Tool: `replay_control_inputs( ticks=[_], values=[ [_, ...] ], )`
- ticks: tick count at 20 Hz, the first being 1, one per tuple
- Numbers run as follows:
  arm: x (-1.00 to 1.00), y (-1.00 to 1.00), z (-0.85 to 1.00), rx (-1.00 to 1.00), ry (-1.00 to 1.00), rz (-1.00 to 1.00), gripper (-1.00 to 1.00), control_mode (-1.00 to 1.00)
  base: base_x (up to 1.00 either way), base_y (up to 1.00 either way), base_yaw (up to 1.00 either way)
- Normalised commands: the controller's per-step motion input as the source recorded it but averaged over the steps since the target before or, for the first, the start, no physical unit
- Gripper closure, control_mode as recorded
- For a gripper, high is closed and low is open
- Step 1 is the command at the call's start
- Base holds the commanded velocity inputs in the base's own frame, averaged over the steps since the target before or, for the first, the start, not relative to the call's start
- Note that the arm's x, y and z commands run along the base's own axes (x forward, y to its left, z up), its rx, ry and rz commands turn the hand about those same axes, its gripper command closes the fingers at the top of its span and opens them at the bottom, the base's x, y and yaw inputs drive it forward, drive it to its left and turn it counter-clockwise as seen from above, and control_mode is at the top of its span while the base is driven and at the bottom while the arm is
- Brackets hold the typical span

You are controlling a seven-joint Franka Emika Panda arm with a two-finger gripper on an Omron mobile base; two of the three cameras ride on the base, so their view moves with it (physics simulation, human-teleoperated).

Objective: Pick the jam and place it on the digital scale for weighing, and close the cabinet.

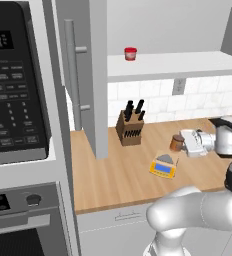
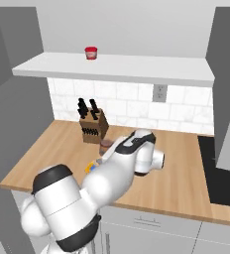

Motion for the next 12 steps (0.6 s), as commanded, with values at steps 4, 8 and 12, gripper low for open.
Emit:
replay_control_inputs(
  ticks=[4, 8, 12],
  values=[
    [0.19, 0.06, -0.36, 0.0, 0.0, 0.0, 1.0, -1.0, 0.0, 0.0, 0.0],
    [0.23, 0.0, -0.35, 0.0, 0.03, 0.0, 1.0, -1.0, 0.0, 0.0, 0.0],
    [0.24, 0.0, -0.33, 0.0, 0.05, 0.0, 1.0, -1.0, 0.0, 0.0, 0.0]
  ],
)
